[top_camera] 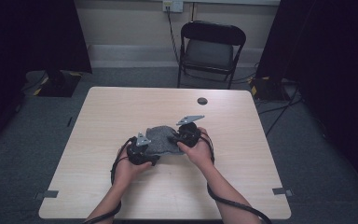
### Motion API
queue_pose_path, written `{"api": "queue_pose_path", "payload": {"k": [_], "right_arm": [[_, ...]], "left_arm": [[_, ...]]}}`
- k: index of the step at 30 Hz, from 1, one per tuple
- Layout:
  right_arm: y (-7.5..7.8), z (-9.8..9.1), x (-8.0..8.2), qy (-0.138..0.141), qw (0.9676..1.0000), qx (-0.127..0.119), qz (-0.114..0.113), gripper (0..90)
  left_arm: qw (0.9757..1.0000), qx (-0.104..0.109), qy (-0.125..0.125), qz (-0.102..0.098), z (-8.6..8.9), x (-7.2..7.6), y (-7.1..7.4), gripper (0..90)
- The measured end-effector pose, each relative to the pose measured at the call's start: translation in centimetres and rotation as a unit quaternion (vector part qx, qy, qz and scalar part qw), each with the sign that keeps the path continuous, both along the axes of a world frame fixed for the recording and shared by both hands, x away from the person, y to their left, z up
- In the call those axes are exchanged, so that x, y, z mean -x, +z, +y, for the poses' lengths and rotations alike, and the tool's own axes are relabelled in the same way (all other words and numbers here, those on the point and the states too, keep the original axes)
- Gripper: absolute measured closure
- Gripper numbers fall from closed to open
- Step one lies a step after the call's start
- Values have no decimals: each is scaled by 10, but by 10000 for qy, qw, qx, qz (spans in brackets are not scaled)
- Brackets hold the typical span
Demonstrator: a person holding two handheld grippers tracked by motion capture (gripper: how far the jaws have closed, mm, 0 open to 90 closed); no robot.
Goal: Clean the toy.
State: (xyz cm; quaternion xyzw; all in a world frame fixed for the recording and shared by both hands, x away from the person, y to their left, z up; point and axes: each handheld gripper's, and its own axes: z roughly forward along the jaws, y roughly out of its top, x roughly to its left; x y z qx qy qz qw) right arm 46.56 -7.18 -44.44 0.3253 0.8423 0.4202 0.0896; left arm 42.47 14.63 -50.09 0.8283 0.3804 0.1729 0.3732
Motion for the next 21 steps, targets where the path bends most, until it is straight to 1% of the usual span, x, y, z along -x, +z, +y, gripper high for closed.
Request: {"api": "queue_pose_path", "payload": {"k": [3, 5, 7, 8, 11, 15, 21], "right_arm": [[-4, 7, 1, -19, 10000, 45, 27, 755], [-6, 11, 2, 86, 9999, 72, 36, 754], [-9, 15, 3, 158, 9996, 243, -6, 754], [-10, 16, 4, 167, 9995, 268, -11, 754], [-13, 15, 3, 122, 9997, 211, 27, 753], [-14, 13, 2, 103, 9994, 318, -18, 753], [-14, 9, -3, 53, 9994, 351, -15, 752]], "left_arm": [[10000, 21, 9, 13, 0, 0, 0, 260], [10000, 0, 0, -2, 0, 0, 0, 259], [10000, -1, 1, 0, 0, 0, 0, 260], [10000, 2, 1, -1, 0, 0, 0, 259], [10000, -2, 1, -1, 0, 0, 0, 260], [10000, 0, 1, -1, 0, 0, 0, 259], [10000, 1, 1, -1, 0, 0, 0, 260]]}}
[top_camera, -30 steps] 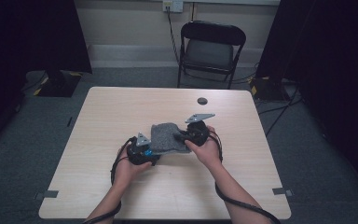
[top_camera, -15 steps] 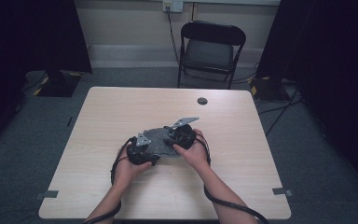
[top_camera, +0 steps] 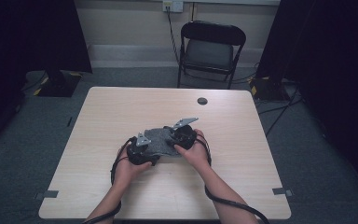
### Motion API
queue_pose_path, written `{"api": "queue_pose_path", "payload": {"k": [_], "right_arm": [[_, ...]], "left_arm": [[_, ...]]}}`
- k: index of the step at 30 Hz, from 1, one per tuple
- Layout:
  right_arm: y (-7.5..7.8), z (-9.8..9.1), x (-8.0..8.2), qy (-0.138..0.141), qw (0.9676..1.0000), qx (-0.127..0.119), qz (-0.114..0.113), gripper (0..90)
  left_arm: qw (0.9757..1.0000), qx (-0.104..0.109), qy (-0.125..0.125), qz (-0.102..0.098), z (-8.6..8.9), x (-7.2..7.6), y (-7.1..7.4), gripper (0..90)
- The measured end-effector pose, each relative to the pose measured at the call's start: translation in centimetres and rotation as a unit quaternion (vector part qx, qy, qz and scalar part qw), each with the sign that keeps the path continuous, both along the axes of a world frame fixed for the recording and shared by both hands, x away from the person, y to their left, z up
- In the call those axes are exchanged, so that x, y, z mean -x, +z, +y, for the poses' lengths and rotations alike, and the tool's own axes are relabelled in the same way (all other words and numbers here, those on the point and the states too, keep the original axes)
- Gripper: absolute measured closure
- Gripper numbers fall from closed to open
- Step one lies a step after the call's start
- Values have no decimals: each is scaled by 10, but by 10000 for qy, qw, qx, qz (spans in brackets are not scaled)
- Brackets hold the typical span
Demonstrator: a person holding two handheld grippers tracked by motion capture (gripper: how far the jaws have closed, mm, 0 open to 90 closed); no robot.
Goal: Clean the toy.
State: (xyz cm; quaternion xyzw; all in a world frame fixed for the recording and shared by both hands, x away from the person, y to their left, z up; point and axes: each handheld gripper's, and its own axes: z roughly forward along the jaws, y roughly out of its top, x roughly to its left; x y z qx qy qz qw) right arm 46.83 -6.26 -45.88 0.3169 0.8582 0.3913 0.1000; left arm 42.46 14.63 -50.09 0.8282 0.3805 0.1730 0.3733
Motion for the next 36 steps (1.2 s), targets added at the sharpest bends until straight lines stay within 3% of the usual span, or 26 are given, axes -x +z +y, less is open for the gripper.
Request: {"api": "queue_pose_path", "payload": {"k": [29, 36], "right_arm": [[4, -21, -27, -603, 9981, 126, -47, 750], [4, -33, -32, -801, 9967, 98, -35, 750]], "left_arm": [[10000, 3, -2, -1, 0, 0, 0, 259], [10000, 25, 11, 11, 0, 0, 0, 260]]}}
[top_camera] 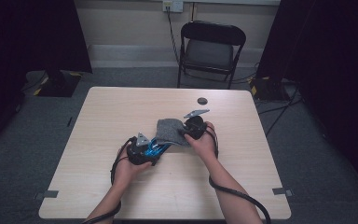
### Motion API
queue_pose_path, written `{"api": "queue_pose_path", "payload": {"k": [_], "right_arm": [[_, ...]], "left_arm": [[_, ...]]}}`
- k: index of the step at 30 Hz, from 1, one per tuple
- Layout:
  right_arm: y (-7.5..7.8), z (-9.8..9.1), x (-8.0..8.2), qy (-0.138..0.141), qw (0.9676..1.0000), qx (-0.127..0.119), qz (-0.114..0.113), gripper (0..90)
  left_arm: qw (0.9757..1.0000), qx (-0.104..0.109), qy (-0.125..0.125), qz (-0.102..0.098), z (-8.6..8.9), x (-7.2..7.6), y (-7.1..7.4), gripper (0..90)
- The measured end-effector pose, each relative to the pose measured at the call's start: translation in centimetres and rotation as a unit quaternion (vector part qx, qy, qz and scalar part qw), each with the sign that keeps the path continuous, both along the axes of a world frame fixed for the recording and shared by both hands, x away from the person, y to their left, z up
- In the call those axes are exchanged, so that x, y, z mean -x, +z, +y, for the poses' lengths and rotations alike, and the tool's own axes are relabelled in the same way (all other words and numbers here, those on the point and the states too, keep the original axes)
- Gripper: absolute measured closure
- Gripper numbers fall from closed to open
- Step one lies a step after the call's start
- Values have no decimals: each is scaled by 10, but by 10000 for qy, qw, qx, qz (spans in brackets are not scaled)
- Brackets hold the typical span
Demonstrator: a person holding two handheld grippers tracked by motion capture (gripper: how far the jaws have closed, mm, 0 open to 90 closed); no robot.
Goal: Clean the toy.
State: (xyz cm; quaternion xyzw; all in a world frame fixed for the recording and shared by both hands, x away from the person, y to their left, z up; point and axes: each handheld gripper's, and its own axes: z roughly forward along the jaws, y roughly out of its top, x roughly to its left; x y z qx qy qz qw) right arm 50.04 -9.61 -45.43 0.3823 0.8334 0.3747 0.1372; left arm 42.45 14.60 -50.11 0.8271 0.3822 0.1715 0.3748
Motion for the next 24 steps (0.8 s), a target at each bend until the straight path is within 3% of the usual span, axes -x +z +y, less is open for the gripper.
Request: {"api": "queue_pose_path", "payload": {"k": [24], "right_arm": [[-11, -35, -8, -429, 9990, 121, 46, 750]], "left_arm": [[10000, 0, 0, 1, 0, 0, 0, 260]]}}
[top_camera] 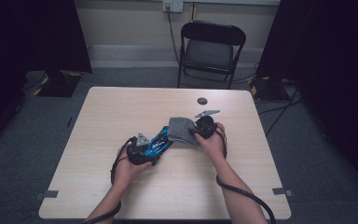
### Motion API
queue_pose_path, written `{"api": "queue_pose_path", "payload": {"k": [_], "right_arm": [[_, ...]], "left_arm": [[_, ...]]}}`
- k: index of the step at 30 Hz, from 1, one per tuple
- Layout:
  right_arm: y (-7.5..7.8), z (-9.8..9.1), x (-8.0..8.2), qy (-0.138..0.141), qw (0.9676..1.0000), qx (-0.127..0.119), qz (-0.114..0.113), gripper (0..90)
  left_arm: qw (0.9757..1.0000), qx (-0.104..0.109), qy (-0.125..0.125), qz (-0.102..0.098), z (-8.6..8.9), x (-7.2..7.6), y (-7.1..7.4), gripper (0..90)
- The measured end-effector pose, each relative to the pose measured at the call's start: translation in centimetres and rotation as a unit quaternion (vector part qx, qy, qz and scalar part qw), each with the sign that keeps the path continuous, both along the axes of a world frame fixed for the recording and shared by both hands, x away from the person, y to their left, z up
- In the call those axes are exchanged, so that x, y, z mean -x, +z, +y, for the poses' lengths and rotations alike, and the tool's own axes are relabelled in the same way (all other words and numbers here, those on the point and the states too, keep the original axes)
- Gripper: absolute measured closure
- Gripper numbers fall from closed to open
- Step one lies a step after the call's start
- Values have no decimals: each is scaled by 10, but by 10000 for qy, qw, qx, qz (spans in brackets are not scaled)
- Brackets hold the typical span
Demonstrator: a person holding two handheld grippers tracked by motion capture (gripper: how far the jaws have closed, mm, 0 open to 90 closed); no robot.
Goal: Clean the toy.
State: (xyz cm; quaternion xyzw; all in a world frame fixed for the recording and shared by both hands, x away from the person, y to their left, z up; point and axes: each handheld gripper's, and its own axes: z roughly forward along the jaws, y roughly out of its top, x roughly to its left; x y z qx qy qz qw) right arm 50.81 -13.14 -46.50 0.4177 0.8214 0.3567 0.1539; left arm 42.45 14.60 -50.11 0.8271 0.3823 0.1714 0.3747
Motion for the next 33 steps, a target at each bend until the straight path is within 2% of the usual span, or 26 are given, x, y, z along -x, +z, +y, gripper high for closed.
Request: {"api": "queue_pose_path", "payload": {"k": [2, 15, 29, 33], "right_arm": [[0, -2, 0, -5, 10000, 71, -28, 750], [3, -21, 2, -108, 9999, -19, -35, 750], [8, -44, 6, -301, 9995, 14, -107, 749], [10, -53, 7, -356, 9993, -58, -131, 749]], "left_arm": [[10000, 1, 1, -1, 0, 0, 0, 260], [10000, -2, 1, -1, 0, 0, 0, 259], [10000, 17, -1, 12, 0, 0, 0, 260], [10000, 19, 2, 12, 0, 0, 0, 260]]}}
